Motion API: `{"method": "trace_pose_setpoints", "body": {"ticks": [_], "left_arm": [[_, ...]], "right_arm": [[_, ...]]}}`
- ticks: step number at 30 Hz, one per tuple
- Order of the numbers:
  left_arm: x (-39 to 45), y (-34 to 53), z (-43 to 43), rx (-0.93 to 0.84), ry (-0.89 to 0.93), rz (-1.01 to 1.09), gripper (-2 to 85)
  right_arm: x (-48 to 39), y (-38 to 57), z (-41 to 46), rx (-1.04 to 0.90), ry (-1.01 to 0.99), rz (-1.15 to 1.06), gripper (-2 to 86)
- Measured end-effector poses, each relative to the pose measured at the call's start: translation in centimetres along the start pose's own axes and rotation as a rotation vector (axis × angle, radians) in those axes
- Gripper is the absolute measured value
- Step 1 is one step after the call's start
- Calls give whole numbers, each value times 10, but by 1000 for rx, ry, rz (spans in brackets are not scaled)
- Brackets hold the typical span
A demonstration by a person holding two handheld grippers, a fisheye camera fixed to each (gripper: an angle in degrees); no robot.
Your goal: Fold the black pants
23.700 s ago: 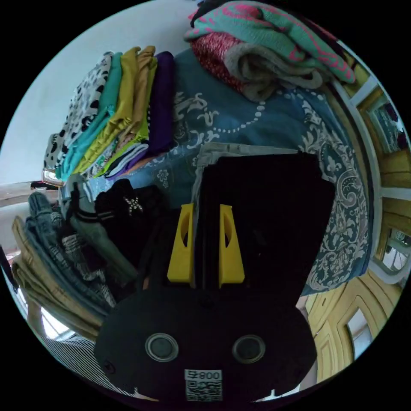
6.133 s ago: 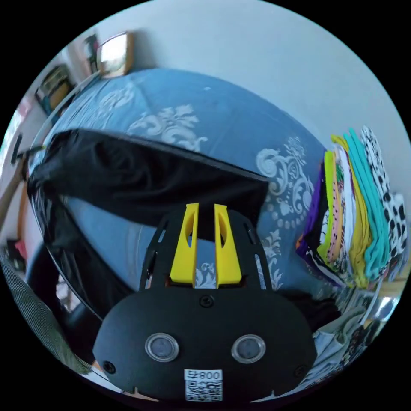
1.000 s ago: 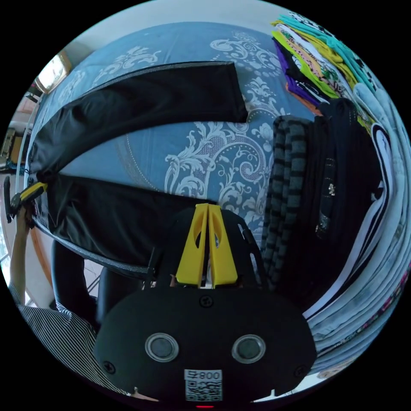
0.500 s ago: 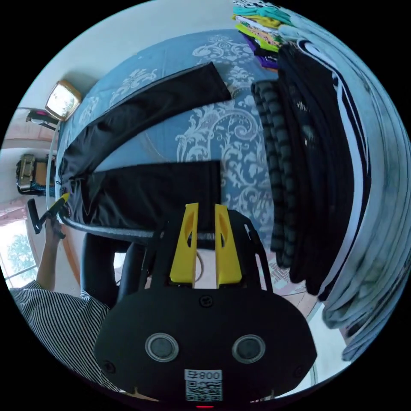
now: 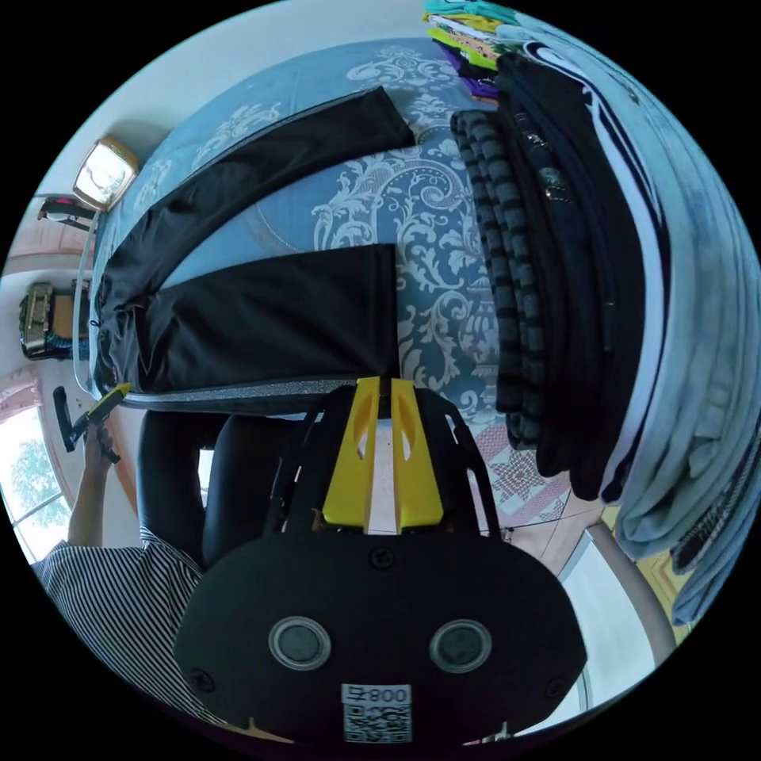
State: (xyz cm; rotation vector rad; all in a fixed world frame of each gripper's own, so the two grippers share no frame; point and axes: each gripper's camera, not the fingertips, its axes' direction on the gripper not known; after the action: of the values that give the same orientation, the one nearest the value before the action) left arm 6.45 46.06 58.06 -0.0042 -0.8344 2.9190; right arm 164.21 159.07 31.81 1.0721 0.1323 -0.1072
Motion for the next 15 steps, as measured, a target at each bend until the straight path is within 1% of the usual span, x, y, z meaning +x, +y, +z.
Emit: {"method": "trace_pose_setpoints", "body": {"ticks": [3,7,11,15], "left_arm": [[-5,7,-8,-6,-11,33,33],[-23,20,-18,-9,-5,19,32],[-59,42,-44,32,-7,-40,30],[-114,63,-81,123,-15,-162,29]], "right_arm": [[4,4,-10,2,4,16,34],[8,1,0,-34,7,51,24],[-4,-11,9,-73,1,62,35],[-22,-15,-11,-31,20,71,24]]}}
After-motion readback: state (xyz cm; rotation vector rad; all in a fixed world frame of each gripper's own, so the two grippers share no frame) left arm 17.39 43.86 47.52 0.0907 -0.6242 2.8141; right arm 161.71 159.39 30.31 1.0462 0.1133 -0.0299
